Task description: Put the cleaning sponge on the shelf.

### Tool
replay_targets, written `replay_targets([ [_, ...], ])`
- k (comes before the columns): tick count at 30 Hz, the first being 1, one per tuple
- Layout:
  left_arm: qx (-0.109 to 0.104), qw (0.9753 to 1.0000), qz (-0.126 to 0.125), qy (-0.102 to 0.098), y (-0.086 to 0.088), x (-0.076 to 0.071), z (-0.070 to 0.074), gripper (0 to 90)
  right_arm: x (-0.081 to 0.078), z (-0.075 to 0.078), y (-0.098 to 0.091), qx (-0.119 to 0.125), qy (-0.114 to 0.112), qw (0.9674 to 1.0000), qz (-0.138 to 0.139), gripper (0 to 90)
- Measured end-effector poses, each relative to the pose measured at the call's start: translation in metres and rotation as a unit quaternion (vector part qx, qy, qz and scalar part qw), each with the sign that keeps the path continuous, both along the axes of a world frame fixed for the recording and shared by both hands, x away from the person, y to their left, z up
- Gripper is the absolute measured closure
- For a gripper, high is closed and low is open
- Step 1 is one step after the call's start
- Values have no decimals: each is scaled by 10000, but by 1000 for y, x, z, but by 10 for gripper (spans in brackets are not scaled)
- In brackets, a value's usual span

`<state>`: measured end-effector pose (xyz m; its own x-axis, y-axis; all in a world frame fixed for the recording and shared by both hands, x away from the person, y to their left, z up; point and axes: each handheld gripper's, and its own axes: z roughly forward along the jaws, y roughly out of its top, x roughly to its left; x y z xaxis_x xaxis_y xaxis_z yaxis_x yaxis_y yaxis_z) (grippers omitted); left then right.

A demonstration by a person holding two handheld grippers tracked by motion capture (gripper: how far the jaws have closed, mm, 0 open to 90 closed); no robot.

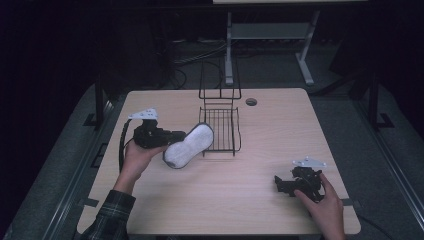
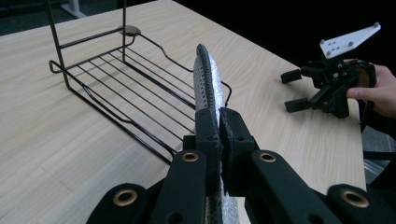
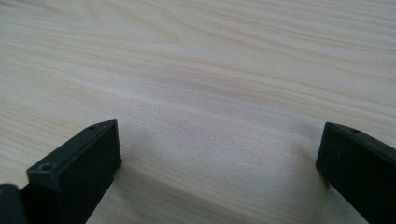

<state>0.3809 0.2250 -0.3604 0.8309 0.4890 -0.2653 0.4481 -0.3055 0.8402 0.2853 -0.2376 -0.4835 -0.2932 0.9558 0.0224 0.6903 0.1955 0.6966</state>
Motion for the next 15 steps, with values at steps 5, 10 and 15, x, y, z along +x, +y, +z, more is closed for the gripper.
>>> replay_targets([
  [5, -31, 9999, 92, -28, -2, 10, 3, 868, 0, 0, 0, 6, 3, 10000, 0, 0],
  [10, -72, 9998, 161, -19, -5, 22, 4, 868, 0, 0, 0, 5, 4, 10000, 1, 0],
  [15, -49, 9998, 197, -23, -8, 31, 6, 868, 0, 0, 0, 5, 4, 10000, 1, 0],
])
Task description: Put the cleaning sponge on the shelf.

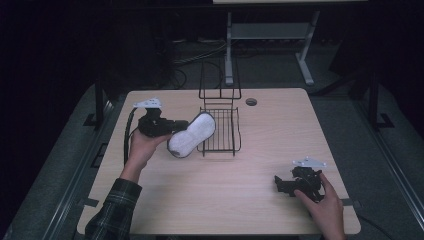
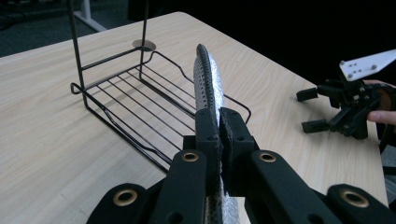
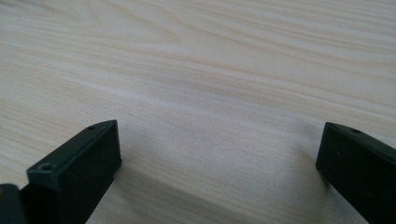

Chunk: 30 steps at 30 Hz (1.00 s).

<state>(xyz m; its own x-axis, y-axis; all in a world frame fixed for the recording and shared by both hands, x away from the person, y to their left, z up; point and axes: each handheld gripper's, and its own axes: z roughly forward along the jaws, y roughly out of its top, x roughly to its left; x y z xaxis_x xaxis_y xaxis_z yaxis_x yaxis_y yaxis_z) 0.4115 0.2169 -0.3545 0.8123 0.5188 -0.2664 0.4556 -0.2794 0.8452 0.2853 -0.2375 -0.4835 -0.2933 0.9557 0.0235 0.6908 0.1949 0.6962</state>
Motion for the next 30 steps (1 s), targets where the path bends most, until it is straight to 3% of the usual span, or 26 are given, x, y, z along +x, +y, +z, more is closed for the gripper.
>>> replay_targets([
  [16, -81, 9999, 38, 120, -19, 39, -3, 869, 0, 0, 0, 1, 1, 10000, 0, 0],
  [24, -240, 9995, 102, 184, -29, 57, -6, 869, 0, 0, 0, 2, 1, 10000, 2, 0],
  [25, -334, 9992, 116, 190, -31, 60, -6, 869, 0, 0, 0, 1, 1, 10000, 1, 0],
  [30, -350, 9991, 118, 230, -38, 66, -7, 869, 0, 0, 0, 4, 0, 10000, 4, 0],
])
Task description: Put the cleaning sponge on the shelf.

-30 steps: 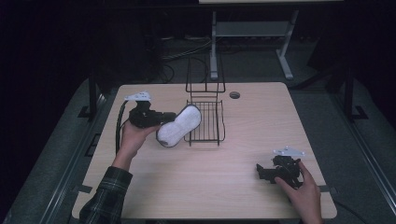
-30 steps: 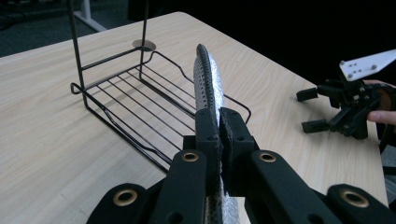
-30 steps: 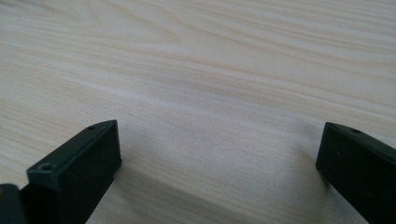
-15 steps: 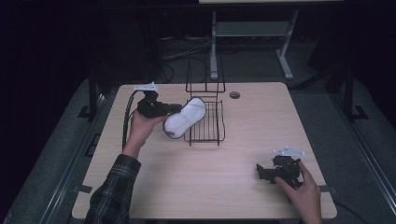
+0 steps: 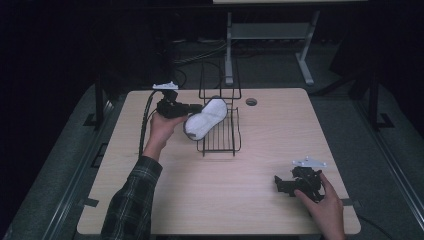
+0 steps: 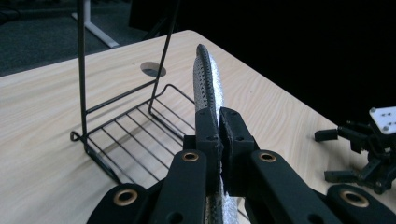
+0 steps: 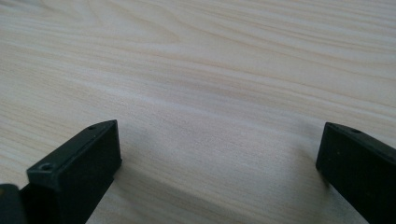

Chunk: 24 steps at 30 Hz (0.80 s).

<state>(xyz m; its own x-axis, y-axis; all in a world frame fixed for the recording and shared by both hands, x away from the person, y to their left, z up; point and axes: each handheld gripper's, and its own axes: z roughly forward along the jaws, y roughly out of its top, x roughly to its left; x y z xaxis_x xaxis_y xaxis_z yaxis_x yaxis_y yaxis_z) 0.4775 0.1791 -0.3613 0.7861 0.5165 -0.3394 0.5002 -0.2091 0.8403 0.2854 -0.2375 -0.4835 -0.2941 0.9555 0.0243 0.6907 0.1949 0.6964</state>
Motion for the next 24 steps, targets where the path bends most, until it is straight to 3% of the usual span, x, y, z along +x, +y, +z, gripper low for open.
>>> replay_targets([
  [5, -115, 9999, -17, 79, -10, 7, -3, 869, 0, 0, 0, -1, -1, 10000, -2, 0],
  [17, -130, 9996, -30, 264, -28, 16, -21, 869, 0, 0, 0, -2, -1, 10000, 5, 0],
  [24, 60, 9996, 54, 288, -32, 21, -31, 868, 0, 0, 0, -2, -1, 10000, 4, 0],
])
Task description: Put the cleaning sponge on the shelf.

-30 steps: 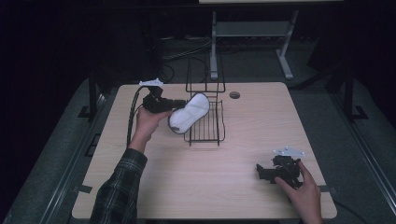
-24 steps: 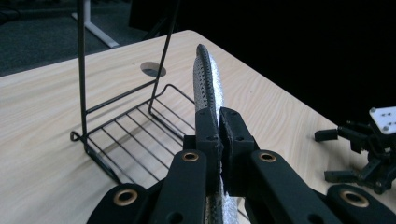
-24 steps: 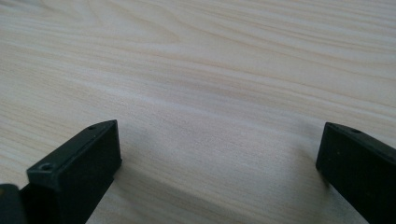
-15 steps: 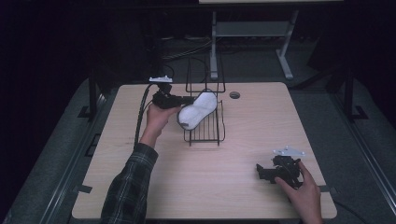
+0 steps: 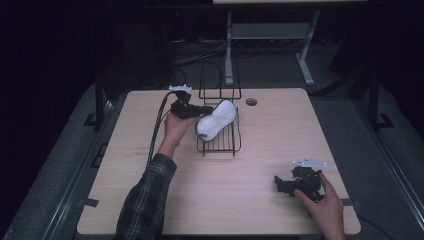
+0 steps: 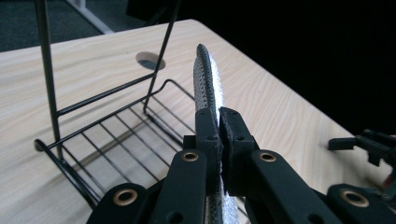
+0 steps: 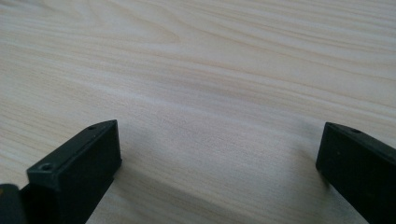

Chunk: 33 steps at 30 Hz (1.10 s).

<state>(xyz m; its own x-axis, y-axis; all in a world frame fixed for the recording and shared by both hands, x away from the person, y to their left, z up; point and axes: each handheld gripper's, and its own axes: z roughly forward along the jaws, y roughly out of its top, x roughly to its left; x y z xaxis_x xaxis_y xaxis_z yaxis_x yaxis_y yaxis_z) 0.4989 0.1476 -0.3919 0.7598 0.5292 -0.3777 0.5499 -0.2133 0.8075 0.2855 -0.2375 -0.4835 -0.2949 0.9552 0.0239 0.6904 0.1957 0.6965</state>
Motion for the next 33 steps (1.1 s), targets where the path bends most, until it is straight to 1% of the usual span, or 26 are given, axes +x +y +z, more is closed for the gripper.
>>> replay_targets([
  [4, 17, 10000, 77, 5, -1, 2, -3, 866, 0, 0, 0, 0, -1, 10000, 0, 0],
  [6, 52, 9999, 137, -30, -2, 2, -4, 864, 0, 0, 0, 1, 0, 10000, -1, 0],
  [8, 210, 9996, 142, -80, -2, 3, -5, 862, 0, 0, 0, 1, 0, 10000, -1, 0],
  [12, 354, 9992, 139, -116, -2, 5, -6, 857, 0, 0, 0, 1, 1, 10000, -1, 0],
  [15, 420, 9988, 219, -138, -3, 5, -7, 854, 0, 0, 0, 0, 0, 10000, -1, 0],
  [17, 526, 9981, 272, -175, -3, 6, -8, 851, 0, 0, 0, 1, 0, 10000, -1, 0],
  [20, 628, 9973, 327, -202, -3, 7, -10, 849, 0, 0, 0, 1, -1, 10000, -1, 0],
  [26, 718, 9963, 428, -202, -3, 9, -15, 847, 0, 0, 0, 0, -1, 10000, 0, 0],
  [28, 784, 9958, 424, -216, -3, 10, -16, 847, 0, 0, 0, 0, -1, 10000, 1, 0],
  [33, 847, 9953, 440, -178, -3, 12, -20, 845, 0, 0, 0, -2, -2, 10000, 4, 0],
])
